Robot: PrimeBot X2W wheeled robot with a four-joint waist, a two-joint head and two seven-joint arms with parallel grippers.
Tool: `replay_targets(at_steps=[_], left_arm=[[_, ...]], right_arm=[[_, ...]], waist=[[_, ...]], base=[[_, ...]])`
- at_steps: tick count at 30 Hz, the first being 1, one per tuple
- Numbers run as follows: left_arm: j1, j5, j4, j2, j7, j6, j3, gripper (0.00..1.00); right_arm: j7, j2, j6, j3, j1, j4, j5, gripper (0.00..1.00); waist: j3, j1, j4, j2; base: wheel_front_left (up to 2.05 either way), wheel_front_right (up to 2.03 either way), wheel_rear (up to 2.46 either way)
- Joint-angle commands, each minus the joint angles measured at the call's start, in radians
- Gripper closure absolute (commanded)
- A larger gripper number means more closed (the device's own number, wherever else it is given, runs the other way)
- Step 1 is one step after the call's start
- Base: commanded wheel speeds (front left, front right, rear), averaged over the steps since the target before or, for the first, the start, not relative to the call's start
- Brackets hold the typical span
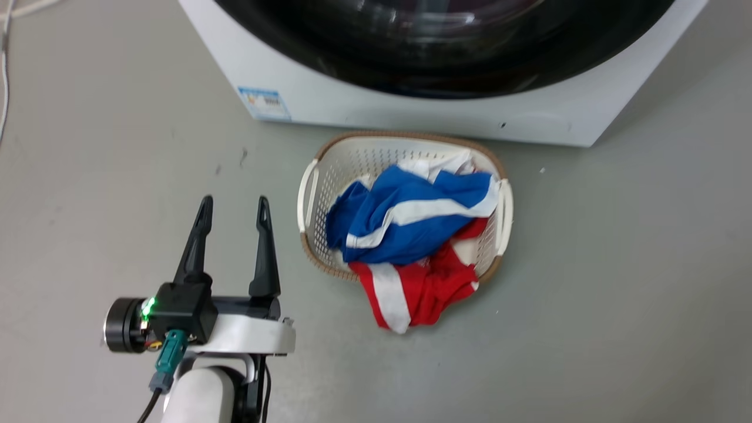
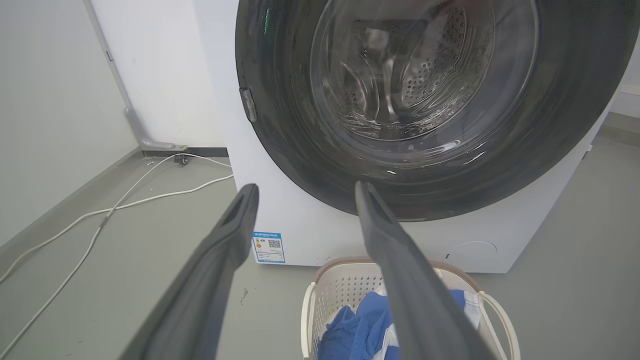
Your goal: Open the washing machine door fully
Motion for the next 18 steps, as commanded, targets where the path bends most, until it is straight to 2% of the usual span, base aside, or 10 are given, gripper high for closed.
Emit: replay_targets(at_steps=[1,5,11,18], left_arm=[[-0.017,0.0,-0.005,-0.001,-0.003,0.004,-0.002,0.0],[-0.045,-0.008,-0.011,0.0,-0.003,0.008,-0.018,0.0],[-0.071,-0.019,-0.016,0.0,-0.003,0.014,-0.032,0.0],[-0.084,-0.042,-0.019,0.0,-0.003,0.028,-0.054,0.0]], right_arm=[[0.006,-0.011,0.0,0.009,-0.025,0.012,-0.011,1.0],[0.048,-0.063,0.0,0.077,-0.156,0.076,-0.071,1.0],[0.136,-0.108,0.0,0.181,-0.306,0.139,-0.145,1.0],[0.191,-0.123,0.0,0.254,-0.423,0.214,-0.218,1.0]], waist=[[0.049,-0.0001,0.026,0.0],[0.101,-0.0001,0.047,0.0],[0.157,-0.0001,0.074,0.0],[0.192,-0.0001,0.095,0.0]], base=[[0.0,0.0,0.0],[0.0,0.0,0.0],[0.0,0.0,0.0],[0.0,0.0,0.0]])
